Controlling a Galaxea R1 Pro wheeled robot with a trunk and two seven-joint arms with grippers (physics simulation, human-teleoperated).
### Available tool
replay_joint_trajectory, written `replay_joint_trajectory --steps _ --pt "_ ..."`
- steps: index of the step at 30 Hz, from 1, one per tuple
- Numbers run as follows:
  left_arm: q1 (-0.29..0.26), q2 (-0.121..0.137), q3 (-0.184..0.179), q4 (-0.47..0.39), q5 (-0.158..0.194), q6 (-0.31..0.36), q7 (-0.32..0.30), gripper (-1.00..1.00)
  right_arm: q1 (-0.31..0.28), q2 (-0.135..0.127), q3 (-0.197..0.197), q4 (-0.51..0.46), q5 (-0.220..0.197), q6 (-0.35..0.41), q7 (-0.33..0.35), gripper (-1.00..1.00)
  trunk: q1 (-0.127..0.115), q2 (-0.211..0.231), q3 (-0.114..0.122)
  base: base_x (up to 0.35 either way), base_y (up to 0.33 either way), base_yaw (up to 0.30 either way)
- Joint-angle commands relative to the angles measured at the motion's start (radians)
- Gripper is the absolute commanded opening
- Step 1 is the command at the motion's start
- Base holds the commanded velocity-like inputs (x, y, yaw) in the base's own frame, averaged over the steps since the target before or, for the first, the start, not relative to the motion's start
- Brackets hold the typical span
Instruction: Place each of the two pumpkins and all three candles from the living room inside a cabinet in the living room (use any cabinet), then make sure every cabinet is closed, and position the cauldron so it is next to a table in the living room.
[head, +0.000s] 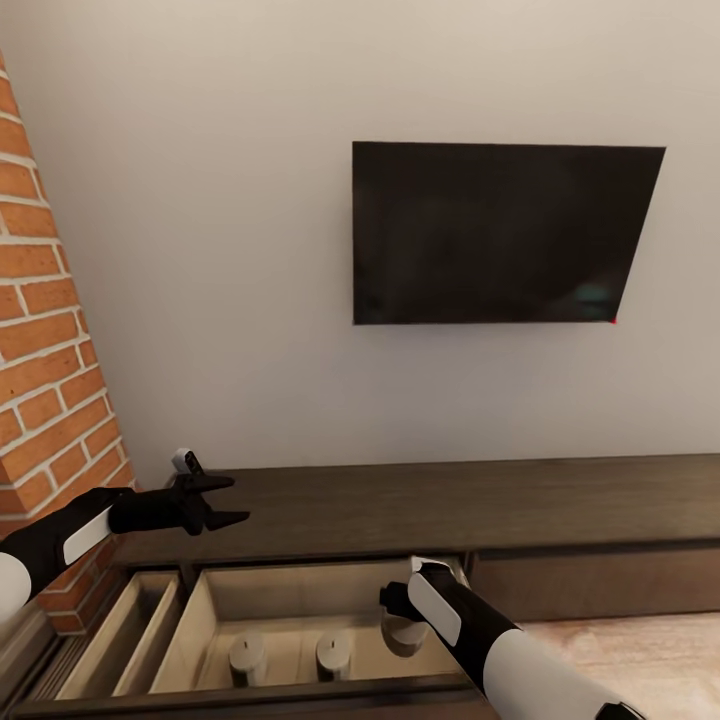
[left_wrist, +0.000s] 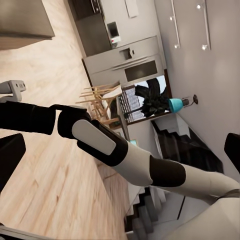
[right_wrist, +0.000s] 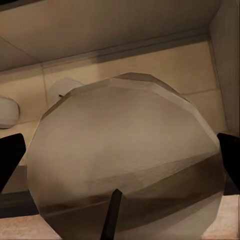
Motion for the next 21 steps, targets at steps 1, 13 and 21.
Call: replay_joint_trajectory --steps 1,13,21 --pt "-0.002 0.001 -0.007 0.0 0.002 0.011 -0.008 1.0 -0.001 -0.001 0.006 -0.002 -0.01 0.0 -0.009 -1.0 0.0 -0.001 -0.001 0.169 -0.098 0.0" --pt "-0.002 0.001 -0.007 0.0 0.003 0.011 -0.008 1.0 -0.001 -0.001 0.006 -0.002 -0.01 0.0 -0.009 -1.0 0.0 -0.001 -0.001 0.147 -0.081 0.0" --pt "-0.002 0.003 -0.005 0.002 0.005 0.011 -0.008 1.0 -0.001 -0.001 0.006 -0.001 -0.01 0.0 -0.009 -1.0 0.0 -0.001 -0.001 0.015 -0.008 0.0"
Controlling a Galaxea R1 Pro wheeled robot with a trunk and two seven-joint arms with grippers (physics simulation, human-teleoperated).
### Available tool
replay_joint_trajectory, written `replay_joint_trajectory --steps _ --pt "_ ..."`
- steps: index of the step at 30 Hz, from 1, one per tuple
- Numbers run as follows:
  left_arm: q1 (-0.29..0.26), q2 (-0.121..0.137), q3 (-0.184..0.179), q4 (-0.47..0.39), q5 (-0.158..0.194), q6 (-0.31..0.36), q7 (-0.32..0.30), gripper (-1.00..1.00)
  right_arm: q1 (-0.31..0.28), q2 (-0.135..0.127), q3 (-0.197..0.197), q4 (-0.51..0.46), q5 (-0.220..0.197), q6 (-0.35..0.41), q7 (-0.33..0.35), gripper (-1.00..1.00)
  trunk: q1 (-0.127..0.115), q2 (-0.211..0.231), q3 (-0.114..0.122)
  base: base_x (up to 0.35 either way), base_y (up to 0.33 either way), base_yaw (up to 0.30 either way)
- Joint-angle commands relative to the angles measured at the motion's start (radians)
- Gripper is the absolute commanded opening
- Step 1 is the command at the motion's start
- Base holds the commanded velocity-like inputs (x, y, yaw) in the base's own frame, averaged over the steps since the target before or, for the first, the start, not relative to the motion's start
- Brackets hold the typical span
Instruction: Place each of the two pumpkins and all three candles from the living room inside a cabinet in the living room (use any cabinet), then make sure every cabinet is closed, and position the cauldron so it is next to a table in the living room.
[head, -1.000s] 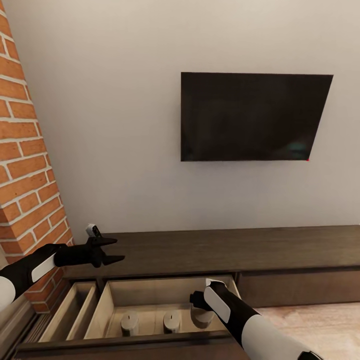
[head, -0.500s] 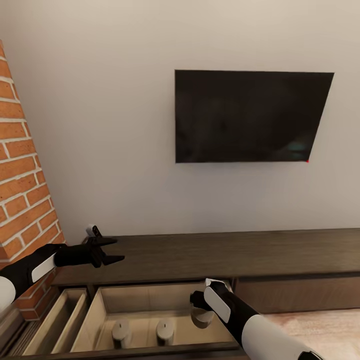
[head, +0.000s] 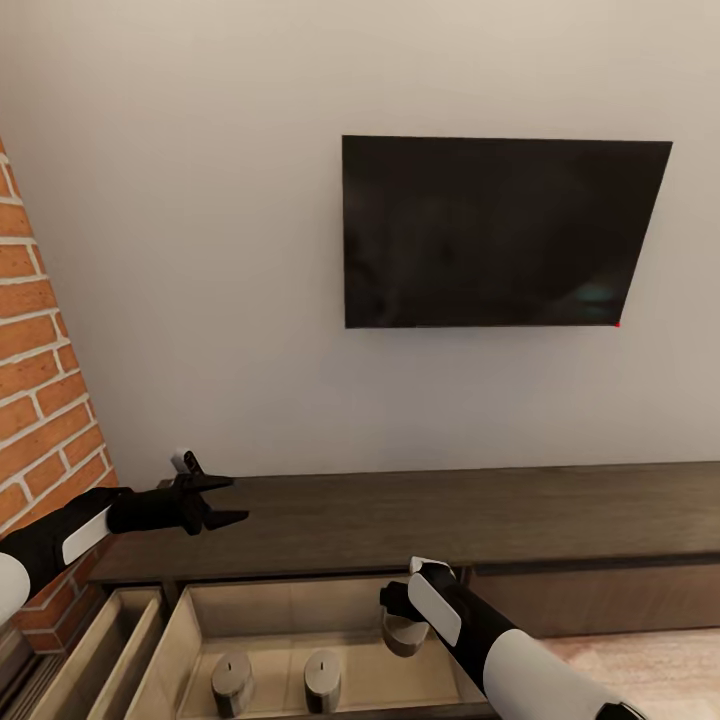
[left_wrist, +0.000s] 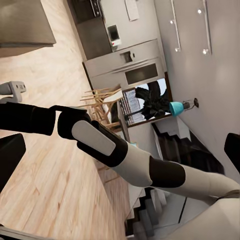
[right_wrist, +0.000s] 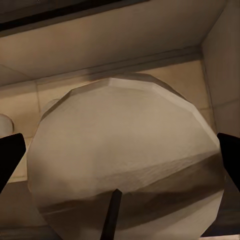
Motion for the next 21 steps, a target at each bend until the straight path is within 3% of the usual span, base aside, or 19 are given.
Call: replay_joint_trajectory --steps 1,5,21 --pt "-0.002 0.001 -0.007 0.0 0.002 0.011 -0.008 1.0 -0.001 -0.001 0.006 -0.001 -0.009 0.001 -0.009 -1.0 0.0 -0.001 -0.001 0.001 -0.001 0.0" --pt "-0.002 0.001 -0.007 0.0 0.002 0.011 -0.008 1.0 -0.001 0.0 0.006 -0.001 -0.009 0.0 -0.009 -1.0 0.0 -0.001 -0.001 0.0 0.0 0.0" --pt "-0.002 0.0 -0.006 -0.001 0.002 0.011 -0.008 1.0 -0.001 0.0 0.006 0.015 -0.006 -0.042 -0.008 -1.0 0.061 -0.113 -0.051 0.0 0.0 0.0"
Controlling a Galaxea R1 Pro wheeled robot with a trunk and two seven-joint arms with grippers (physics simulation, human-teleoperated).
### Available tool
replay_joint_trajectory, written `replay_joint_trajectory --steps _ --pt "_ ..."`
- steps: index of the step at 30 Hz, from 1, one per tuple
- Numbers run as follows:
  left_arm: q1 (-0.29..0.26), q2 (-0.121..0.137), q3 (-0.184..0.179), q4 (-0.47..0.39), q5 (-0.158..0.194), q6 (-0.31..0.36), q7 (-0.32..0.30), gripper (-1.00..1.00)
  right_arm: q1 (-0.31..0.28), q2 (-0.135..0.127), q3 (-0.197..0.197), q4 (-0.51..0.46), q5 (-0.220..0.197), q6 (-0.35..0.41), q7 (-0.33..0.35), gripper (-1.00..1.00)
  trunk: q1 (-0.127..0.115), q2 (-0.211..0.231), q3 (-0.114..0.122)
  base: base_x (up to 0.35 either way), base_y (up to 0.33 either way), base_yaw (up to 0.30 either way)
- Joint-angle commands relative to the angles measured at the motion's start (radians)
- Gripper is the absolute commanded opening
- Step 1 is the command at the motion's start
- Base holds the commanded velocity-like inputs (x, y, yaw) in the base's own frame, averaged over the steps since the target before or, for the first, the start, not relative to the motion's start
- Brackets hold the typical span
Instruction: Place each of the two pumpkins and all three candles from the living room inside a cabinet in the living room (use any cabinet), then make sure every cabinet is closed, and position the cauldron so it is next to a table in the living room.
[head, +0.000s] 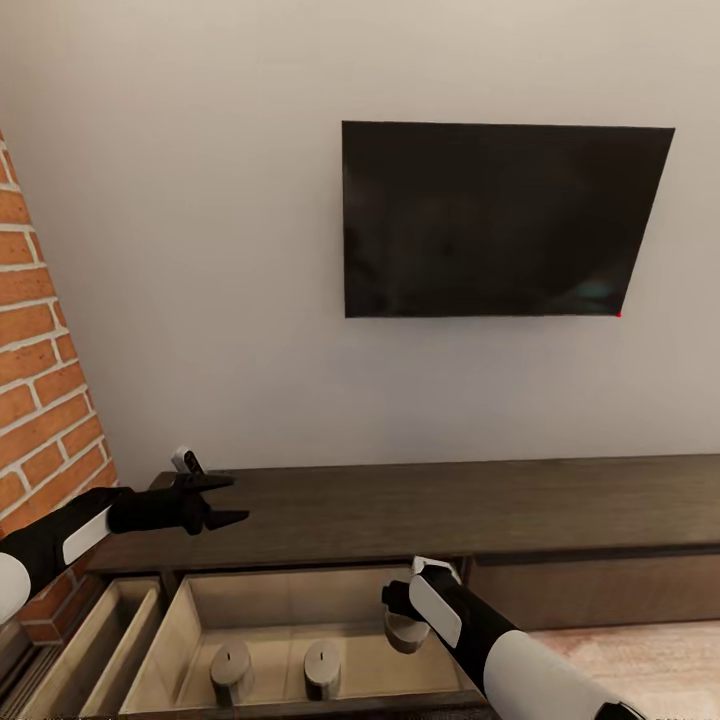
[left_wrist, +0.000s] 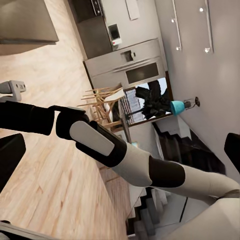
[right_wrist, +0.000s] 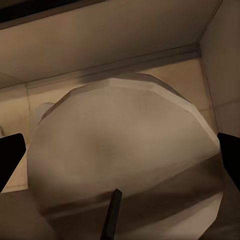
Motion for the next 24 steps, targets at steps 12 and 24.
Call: replay_joint_trajectory --steps 12,24 --pt "-0.002 0.001 -0.007 -0.001 0.002 0.011 -0.008 1.0 -0.001 -0.001 0.008 0.018 -0.006 -0.027 -0.009 -1.0 0.046 -0.085 -0.039 0.0 0.0 0.0" --pt "-0.002 0.001 -0.008 -0.003 0.002 0.011 -0.008 1.0 -0.001 -0.001 0.008 0.019 -0.006 -0.03 -0.009 -1.0 0.092 -0.169 -0.076 0.0 0.0 0.0"
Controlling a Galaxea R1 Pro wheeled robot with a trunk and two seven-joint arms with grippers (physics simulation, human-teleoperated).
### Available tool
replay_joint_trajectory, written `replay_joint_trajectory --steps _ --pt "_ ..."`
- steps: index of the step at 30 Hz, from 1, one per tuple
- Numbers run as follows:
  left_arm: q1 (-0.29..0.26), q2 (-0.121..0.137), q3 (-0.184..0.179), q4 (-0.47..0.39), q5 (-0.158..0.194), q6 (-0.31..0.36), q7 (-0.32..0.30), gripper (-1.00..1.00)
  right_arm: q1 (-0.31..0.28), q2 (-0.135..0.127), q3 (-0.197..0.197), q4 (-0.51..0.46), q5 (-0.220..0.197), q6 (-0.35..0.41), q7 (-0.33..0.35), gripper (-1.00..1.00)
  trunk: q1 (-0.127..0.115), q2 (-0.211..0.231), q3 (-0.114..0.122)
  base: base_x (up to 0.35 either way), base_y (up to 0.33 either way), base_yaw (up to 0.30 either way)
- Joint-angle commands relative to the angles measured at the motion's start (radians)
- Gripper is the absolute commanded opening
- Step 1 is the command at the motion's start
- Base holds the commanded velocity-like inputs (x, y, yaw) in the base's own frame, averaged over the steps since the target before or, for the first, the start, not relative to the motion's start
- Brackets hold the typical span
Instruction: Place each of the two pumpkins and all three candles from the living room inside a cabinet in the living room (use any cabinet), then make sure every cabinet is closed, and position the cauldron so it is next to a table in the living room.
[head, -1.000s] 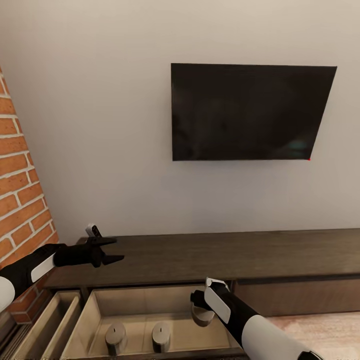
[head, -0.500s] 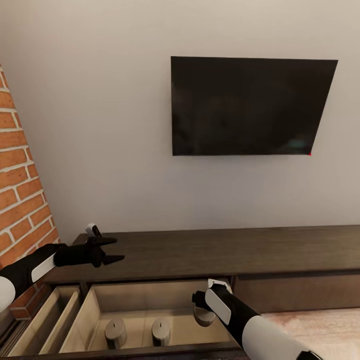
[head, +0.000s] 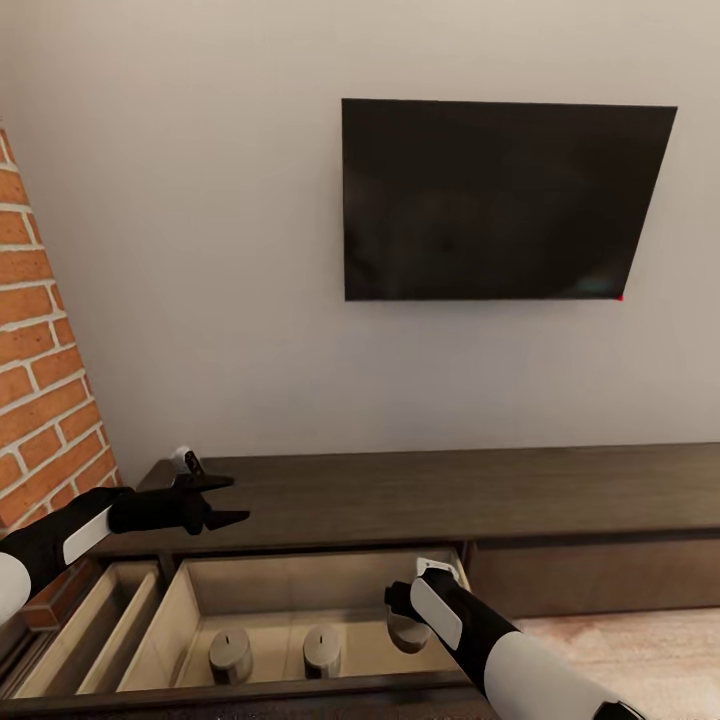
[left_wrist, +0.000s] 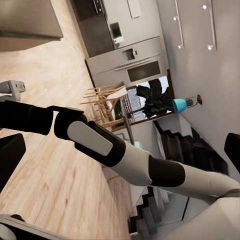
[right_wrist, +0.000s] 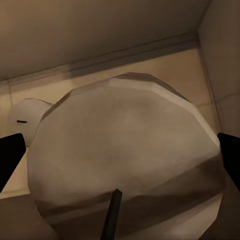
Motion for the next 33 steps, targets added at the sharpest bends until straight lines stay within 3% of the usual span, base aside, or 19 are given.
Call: replay_joint_trajectory --steps 1,9,21,33 --pt "-0.002 0.001 -0.007 0.0 0.002 0.011 -0.008 1.0 -0.001 -0.001 0.007 -0.002 -0.007 0.001 -0.009 -1.0 0.004 -0.008 -0.004 0.0 0.0 0.0" --pt "-0.002 0.001 -0.006 0.0 0.002 0.011 -0.008 1.0 -0.001 -0.001 0.007 -0.002 -0.008 -0.015 -0.009 -1.0 0.034 -0.064 -0.029 0.0 0.0 0.0" --pt "-0.002 0.001 -0.005 0.002 0.001 0.011 -0.008 1.0 -0.001 -0.001 0.007 -0.002 -0.008 -0.016 -0.009 -1.0 0.034 -0.064 -0.029 0.003 0.0 0.0" --pt "-0.002 0.001 -0.006 0.0 0.0 0.011 -0.008 1.0 -0.001 -0.001 0.007 -0.002 -0.008 -0.016 -0.009 -1.0 0.034 -0.064 -0.029 0.131 -0.009 0.0"
